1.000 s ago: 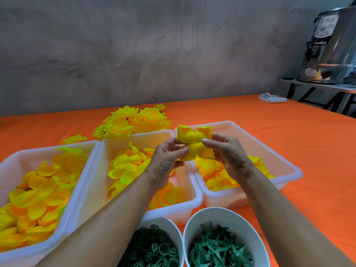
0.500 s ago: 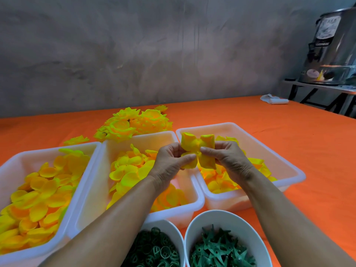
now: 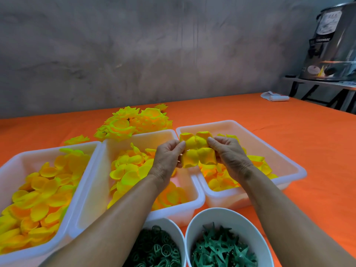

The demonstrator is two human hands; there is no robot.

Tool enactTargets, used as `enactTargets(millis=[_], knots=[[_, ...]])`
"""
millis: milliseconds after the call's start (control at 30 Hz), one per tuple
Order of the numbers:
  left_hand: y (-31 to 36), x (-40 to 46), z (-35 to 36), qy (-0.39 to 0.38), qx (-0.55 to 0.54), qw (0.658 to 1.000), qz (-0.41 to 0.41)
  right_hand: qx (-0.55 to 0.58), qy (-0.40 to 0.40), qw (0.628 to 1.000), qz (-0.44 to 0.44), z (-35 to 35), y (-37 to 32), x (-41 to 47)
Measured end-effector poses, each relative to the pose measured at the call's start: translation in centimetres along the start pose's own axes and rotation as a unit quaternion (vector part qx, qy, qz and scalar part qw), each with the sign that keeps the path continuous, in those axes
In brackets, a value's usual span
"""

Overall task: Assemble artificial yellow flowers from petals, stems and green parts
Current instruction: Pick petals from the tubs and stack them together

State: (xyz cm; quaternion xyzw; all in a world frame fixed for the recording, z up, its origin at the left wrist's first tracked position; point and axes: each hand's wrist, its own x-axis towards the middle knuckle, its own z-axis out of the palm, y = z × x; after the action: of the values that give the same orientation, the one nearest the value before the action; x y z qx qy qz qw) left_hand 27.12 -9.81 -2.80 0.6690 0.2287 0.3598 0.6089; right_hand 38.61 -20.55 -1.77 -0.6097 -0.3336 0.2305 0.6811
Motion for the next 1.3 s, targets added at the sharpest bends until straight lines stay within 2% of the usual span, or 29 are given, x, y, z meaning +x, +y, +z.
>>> enactTargets(millis=[133, 400, 533, 633, 833, 1033, 1200, 1300], knots=[[-0.14, 0.28, -0.26, 0.028, -0.013, 0.999, 0.015, 0.002, -0.015, 1.000, 0.017, 0.07, -0.10, -0.05], [0.14, 0.00, -0.40, 0.013, -0.010, 1.000, 0.013, -0.007, -0.093, 0.995, 0.028, -0.02, -0.34, -0.41], [0.01, 0.04, -0.50, 0.015, 0.029, 0.999, 0.039, 0.003, -0.143, 0.989, 0.031, -0.06, -0.42, -0.51], [-0.15, 0.20, -0.56, 0.032, 0.058, 0.996, 0.066, 0.012, -0.149, 0.988, 0.039, -0.15, -0.44, -0.40], [-0.32, 0.25, -0.42, 0.034, 0.092, 0.989, 0.115, 0.024, -0.064, 0.998, 0.002, -0.25, -0.28, -0.15], [-0.22, -0.23, -0.18, -0.048, 0.095, 0.991, 0.086, 0.005, -0.004, 1.000, -0.017, -0.34, -0.24, -0.21], [-0.23, -0.27, -0.19, -0.040, 0.102, 0.992, 0.057, 0.047, 0.062, 0.997, -0.029, -0.43, -0.21, 0.04], [-0.35, -0.08, -0.39, -0.044, 0.054, 0.997, 0.044, 0.051, 0.066, 0.996, -0.037, -0.52, -0.13, 0.14]])
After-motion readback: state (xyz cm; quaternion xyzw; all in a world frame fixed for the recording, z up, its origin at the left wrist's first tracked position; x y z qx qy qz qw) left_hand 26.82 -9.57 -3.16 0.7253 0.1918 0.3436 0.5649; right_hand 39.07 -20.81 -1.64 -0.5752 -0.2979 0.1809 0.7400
